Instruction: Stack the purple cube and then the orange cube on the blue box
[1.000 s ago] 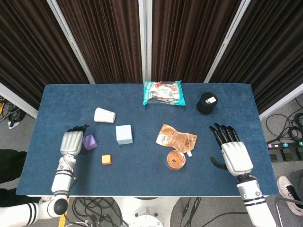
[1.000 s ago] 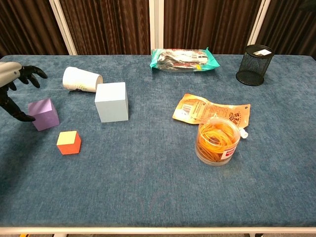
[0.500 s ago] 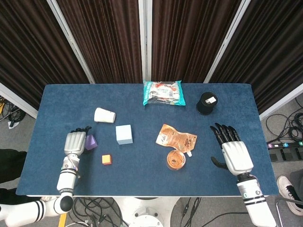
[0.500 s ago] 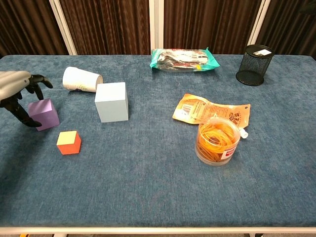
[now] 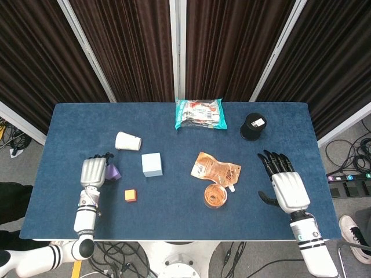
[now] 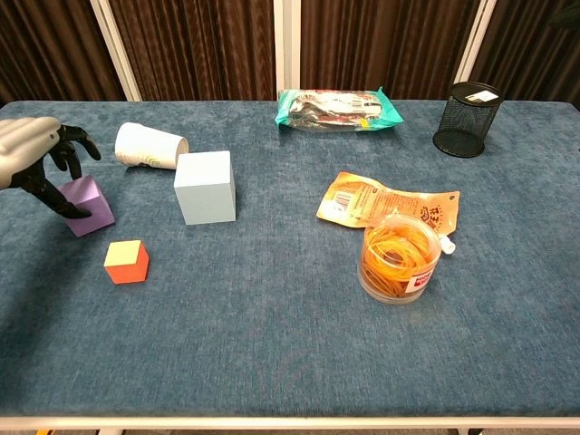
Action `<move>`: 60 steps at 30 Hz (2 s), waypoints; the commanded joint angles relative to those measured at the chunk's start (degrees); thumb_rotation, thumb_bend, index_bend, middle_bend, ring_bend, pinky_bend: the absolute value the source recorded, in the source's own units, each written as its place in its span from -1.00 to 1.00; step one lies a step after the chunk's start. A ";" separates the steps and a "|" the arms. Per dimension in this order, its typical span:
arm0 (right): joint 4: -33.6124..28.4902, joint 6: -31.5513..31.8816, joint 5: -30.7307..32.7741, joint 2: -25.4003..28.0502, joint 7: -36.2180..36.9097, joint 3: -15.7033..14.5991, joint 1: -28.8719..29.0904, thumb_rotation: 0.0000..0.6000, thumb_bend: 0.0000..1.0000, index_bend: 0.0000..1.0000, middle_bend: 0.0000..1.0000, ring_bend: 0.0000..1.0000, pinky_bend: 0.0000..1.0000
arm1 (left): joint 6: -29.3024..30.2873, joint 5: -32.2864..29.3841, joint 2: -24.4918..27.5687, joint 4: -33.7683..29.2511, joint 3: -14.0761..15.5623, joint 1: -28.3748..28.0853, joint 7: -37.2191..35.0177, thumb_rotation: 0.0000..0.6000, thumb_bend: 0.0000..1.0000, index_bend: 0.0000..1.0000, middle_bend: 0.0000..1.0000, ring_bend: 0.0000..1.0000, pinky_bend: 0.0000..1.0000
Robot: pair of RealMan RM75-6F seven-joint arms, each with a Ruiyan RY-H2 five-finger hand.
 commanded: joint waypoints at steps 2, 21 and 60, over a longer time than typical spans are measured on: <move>-0.09 -0.18 0.24 0.01 -0.18 -0.02 0.12 1.00 -0.70 -1.00 -0.97 -1.00 -1.00 | 0.05 -0.44 2.62 -3.87 -1.22 0.26 0.50 1.00 -0.70 -0.25 0.20 -0.21 -0.07; 0.21 -0.12 0.20 -0.81 -1.47 -0.49 0.41 1.00 -0.70 -1.00 -0.97 -1.00 -1.00 | -11.03 10.02 17.40 -13.06 -3.52 -7.07 -2.91 1.00 -0.69 -0.25 0.17 -0.21 -0.07; 0.59 -1.13 1.40 0.21 0.50 0.08 1.12 1.00 -0.70 -1.00 -0.97 -1.00 -1.00 | -16.27 5.31 9.24 -7.88 -1.61 -17.94 -0.34 1.00 -0.68 -0.24 0.16 -0.21 -0.07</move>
